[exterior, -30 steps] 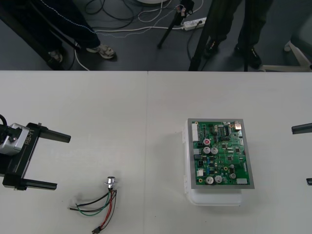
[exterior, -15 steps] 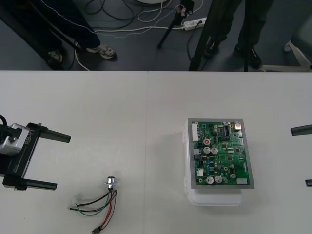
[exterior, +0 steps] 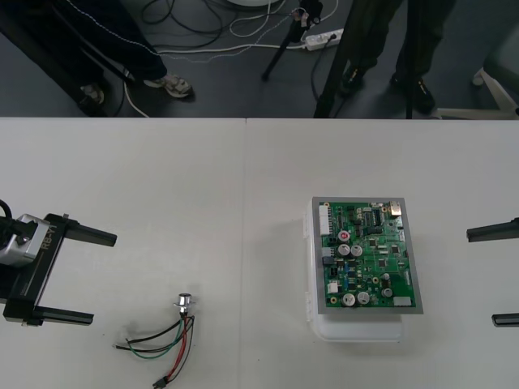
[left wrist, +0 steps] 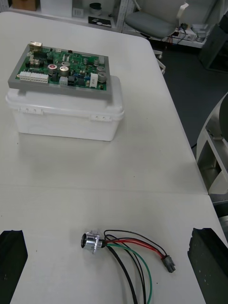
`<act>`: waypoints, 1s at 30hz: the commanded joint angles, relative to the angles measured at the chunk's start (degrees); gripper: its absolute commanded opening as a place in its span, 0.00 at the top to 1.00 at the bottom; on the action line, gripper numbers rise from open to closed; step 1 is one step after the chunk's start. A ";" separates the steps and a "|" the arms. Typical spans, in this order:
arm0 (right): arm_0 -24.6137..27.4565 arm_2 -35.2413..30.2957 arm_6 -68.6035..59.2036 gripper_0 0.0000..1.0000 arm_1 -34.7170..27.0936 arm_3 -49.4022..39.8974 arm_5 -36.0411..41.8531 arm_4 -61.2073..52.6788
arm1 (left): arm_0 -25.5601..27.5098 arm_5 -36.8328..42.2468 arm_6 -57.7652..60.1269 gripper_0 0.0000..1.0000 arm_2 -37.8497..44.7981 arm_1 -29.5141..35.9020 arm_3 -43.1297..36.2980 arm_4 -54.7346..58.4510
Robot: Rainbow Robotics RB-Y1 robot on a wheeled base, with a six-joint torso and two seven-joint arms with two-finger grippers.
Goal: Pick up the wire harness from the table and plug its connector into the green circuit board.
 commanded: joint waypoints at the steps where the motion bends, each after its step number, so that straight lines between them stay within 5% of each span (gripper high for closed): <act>1: 2.12 0.01 2.61 0.00 0.30 2.05 0.53 -4.33 | -0.48 0.04 1.17 0.00 -0.22 0.75 -0.70 -2.32; 20: 3.09 -2.19 3.31 0.00 2.24 8.73 -2.98 -12.59 | -3.82 -0.14 -5.78 0.00 -0.74 4.01 -9.75 -18.23; 30: 0.89 -2.19 6.74 0.00 2.41 13.13 -2.98 -17.78 | -10.41 0.56 -10.70 0.00 -7.86 4.71 -11.16 -25.53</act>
